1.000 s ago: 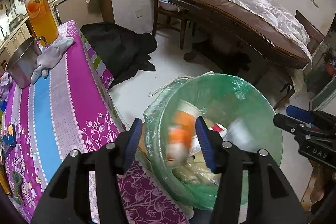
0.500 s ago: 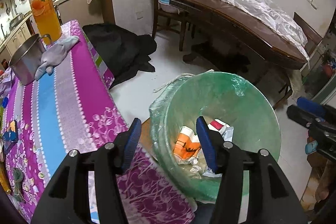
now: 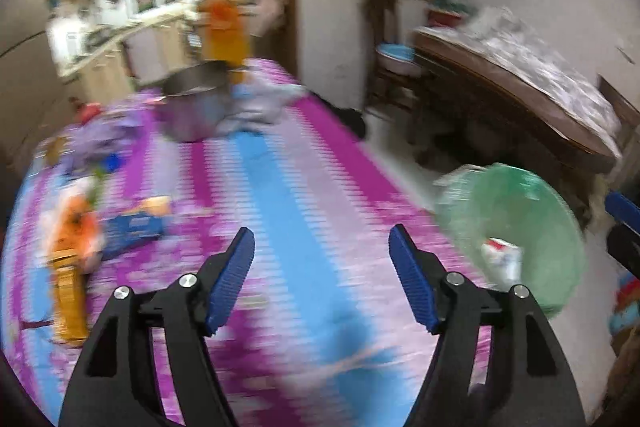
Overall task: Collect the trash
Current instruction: 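Grasp the gold coffee bag with the left tool while the right tool grasps the green scrubber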
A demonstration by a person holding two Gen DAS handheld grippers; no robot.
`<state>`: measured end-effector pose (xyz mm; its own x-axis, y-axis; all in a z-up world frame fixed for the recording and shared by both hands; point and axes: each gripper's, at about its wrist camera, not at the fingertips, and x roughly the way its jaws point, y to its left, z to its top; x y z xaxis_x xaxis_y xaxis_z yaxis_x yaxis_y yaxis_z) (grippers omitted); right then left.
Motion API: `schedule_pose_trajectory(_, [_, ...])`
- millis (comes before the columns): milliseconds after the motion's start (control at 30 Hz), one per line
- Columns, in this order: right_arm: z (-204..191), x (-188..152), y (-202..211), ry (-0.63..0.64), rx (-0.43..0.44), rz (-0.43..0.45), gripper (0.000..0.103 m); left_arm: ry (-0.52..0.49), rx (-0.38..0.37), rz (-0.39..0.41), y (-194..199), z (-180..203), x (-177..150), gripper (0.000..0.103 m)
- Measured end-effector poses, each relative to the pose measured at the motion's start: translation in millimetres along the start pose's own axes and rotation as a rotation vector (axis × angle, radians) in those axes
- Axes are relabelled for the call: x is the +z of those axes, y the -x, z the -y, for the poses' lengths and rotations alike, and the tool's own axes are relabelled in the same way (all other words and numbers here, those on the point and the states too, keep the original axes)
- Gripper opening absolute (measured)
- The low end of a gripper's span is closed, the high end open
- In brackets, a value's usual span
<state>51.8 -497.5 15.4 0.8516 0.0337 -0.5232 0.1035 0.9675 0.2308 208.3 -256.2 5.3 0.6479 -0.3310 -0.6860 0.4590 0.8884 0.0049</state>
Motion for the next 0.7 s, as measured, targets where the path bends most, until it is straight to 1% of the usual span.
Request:
schedule_pose_trajectory(67, [-22.3, -5.4, -12.7, -0.001, 0.056, -0.023, 0.084, 0.051, 0.103, 0.026, 11.6, -49.9, -10.4, 0.074])
schedule_pose_trajectory(100, [-32.0, -9.1, -19.8, -0.004, 0.083, -0.040, 0.084, 0.067, 0.137, 0.034, 14.9, -65.4, -13.1, 0.077])
schedule_pose_trajectory(133, [-42.2, -12.2, -28.3, -0.011, 0.113, -0.059, 0.085, 0.102, 0.216, 0.044, 18.8, -96.8, -21.3, 0.081])
schedule_pose_trajectory(167, [-54.4, -15.7, -39.5, -0.020, 0.145, -0.086, 0.085, 0.124, 0.259, 0.044, 20.7, -114.3, -25.7, 0.084])
schedule_pose_trajectory(200, [-66.0, -20.0, -49.2, -0.026, 0.177, -0.115, 0.085, 0.161, 0.321, 0.035, 21.1, -143.2, -34.6, 0.085])
schedule_pose_trajectory(233, [-77.7, -23.9, -58.7, -0.030, 0.210, -0.142, 0.085, 0.193, 0.357, 0.019, 20.7, -165.2, -41.5, 0.085])
schedule_pose_trajectory(300, [-108.8, -33.5, -82.7, -0.027, 0.277, -0.208, 0.085, 0.246, 0.403, -0.014, 19.9, -201.4, -56.0, 0.086])
schedule_pose_trajectory(367, [-133.8, -42.1, -103.1, -0.027, 0.319, -0.261, 0.085, 0.267, 0.413, -0.044, 16.2, -222.8, -66.3, 0.088])
schedule_pose_trajectory(433, [-160.7, -49.0, -123.6, -0.033, 0.356, -0.309, 0.085, 0.273, 0.394, -0.061, 11.9, -233.5, -72.2, 0.088])
schedule_pose_trajectory(567, [-205.5, -59.2, -150.5, -0.028, 0.400, -0.364, 0.085, 0.224, 0.343, -0.089, -4.7, -231.4, -72.8, 0.090])
schedule_pose_trajectory(633, [-220.6, -61.4, -161.2, -0.020, 0.411, -0.381, 0.085, 0.201, 0.342, -0.107, -17.1, -229.8, -71.3, 0.090])
schedule_pose_trajectory(700, [-237.8, -63.2, -173.6, -0.010, 0.413, -0.399, 0.085, 0.195, 0.356, -0.109, -21.5, -231.3, -78.4, 0.090])
